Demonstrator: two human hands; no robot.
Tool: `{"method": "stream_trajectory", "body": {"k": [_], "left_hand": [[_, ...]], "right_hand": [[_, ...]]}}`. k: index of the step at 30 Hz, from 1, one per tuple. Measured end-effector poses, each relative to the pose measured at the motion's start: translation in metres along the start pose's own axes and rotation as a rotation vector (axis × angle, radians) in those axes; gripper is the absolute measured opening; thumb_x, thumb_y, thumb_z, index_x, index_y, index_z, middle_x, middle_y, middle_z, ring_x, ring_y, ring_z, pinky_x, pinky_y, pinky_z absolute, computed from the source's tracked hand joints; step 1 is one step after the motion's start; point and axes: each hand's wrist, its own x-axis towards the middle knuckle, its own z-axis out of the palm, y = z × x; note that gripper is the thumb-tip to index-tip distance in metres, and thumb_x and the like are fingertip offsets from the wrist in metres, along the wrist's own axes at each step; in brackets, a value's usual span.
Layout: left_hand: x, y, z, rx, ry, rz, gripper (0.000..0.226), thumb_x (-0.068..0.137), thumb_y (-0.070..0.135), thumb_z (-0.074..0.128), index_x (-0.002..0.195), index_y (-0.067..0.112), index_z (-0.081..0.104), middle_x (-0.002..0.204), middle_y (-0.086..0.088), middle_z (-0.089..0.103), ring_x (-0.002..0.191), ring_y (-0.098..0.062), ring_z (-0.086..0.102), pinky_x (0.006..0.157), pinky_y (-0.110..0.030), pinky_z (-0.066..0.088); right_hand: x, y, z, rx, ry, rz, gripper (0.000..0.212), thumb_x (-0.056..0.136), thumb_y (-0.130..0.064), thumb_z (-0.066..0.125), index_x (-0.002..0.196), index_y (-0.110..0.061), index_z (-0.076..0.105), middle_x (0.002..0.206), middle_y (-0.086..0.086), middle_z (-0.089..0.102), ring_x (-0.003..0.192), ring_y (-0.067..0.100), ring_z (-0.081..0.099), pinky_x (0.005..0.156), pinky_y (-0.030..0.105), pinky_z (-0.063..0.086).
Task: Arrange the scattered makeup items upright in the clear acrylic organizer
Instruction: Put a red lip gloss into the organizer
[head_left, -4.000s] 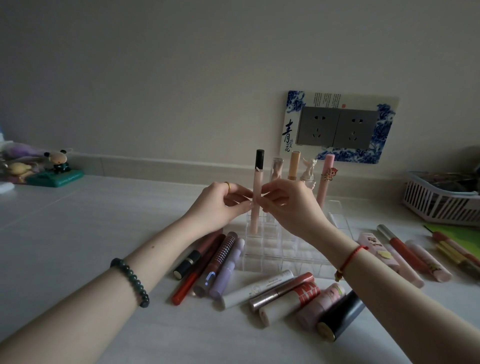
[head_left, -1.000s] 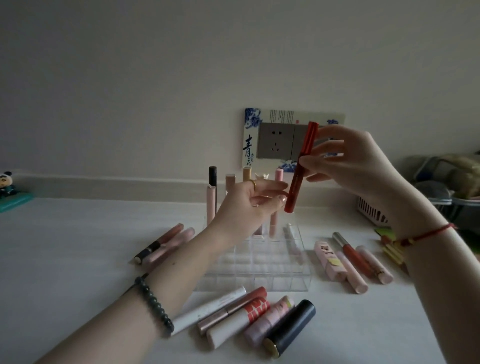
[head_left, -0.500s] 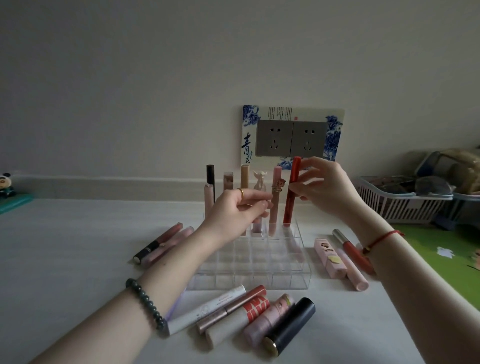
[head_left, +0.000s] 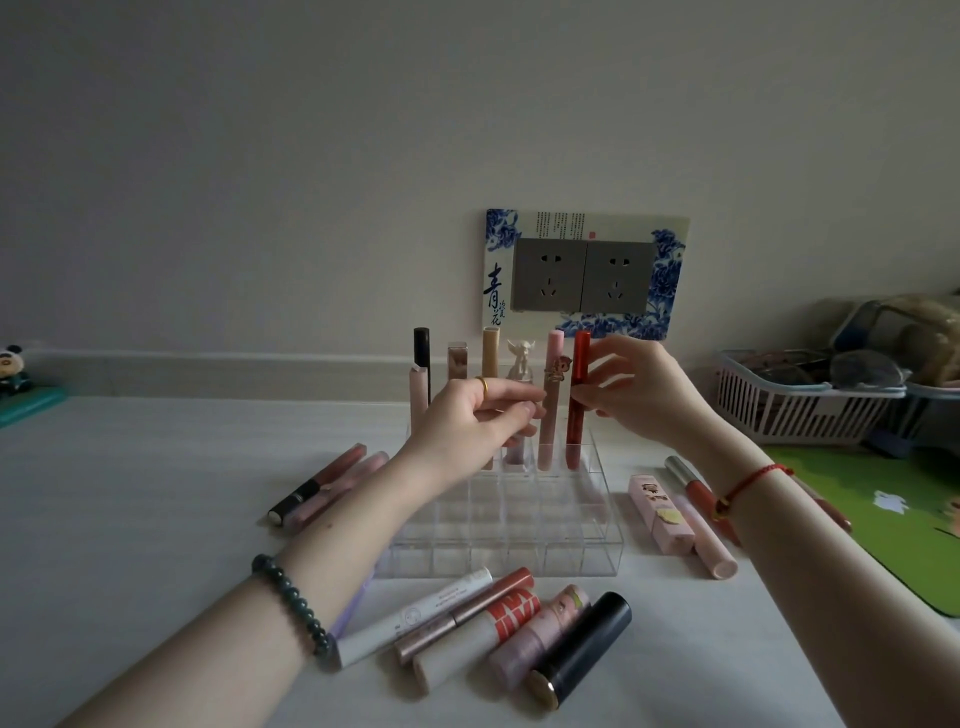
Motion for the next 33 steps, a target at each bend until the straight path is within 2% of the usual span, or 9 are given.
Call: {"method": "stream_trajectory", "body": {"k": [5, 12, 19, 24, 30, 33], "left_hand": [[0.0, 0.0, -0.001, 0.019, -0.001, -0.005, 0.018, 0.087, 0.012, 0.054, 0.1, 0.021, 0.064, 0.09, 0.009, 0.068, 0.079, -0.002, 0.066, 0.071, -0.015, 0.053], [-0.001, 0.0, -0.002, 0.047, 0.003, -0.008, 0.023, 0.088, 0.013, 0.053, 0.108, 0.016, 0.063, 0.092, 0.007, 0.068, 0.08, -0.002, 0.066, 0.071, -0.014, 0.053], [-0.001, 0.001, -0.002, 0.048, 0.008, -0.019, 0.024, 0.088, 0.013, 0.053, 0.11, 0.014, 0.062, 0.097, 0.002, 0.068, 0.084, -0.006, 0.066, 0.071, -0.014, 0.053], [-0.001, 0.002, -0.003, 0.029, 0.015, -0.035, 0.022, 0.087, 0.013, 0.053, 0.107, 0.015, 0.063, 0.096, 0.002, 0.068, 0.083, -0.007, 0.066, 0.07, -0.015, 0.053], [-0.004, 0.005, -0.004, 0.01, 0.015, -0.043, 0.018, 0.087, 0.012, 0.054, 0.101, 0.017, 0.064, 0.093, 0.003, 0.068, 0.085, -0.012, 0.066, 0.077, -0.022, 0.054], [-0.011, 0.008, -0.005, 0.006, -0.025, -0.044, 0.018, 0.086, 0.009, 0.054, 0.096, 0.02, 0.065, 0.088, 0.004, 0.069, 0.083, -0.013, 0.066, 0.076, -0.023, 0.054]], "right_hand": [[-0.001, 0.001, 0.0, -0.013, -0.017, 0.015, 0.025, 0.074, -0.006, 0.067, 0.097, -0.015, 0.059, 0.085, 0.003, 0.066, 0.077, 0.014, 0.064, 0.073, 0.03, 0.054], [0.0, 0.003, -0.001, -0.042, -0.038, 0.037, 0.026, 0.073, -0.007, 0.069, 0.096, -0.015, 0.059, 0.087, 0.005, 0.067, 0.077, 0.017, 0.064, 0.074, 0.03, 0.053], [-0.001, 0.003, -0.002, -0.06, -0.049, 0.032, 0.029, 0.073, -0.008, 0.069, 0.099, -0.013, 0.059, 0.09, 0.005, 0.067, 0.076, 0.014, 0.063, 0.066, 0.021, 0.05], [-0.004, -0.003, -0.011, -0.059, -0.042, 0.037, 0.032, 0.072, -0.012, 0.07, 0.101, -0.016, 0.059, 0.088, 0.003, 0.068, 0.079, 0.016, 0.064, 0.081, 0.036, 0.053], [-0.009, -0.019, -0.032, -0.077, 0.028, -0.009, 0.036, 0.072, -0.018, 0.069, 0.106, -0.019, 0.057, 0.082, -0.002, 0.065, 0.074, 0.012, 0.063, 0.08, 0.037, 0.053], [-0.013, -0.032, -0.044, -0.059, 0.086, -0.065, 0.033, 0.071, -0.022, 0.069, 0.101, -0.023, 0.056, 0.079, -0.002, 0.067, 0.073, 0.013, 0.065, 0.078, 0.035, 0.054]]}}
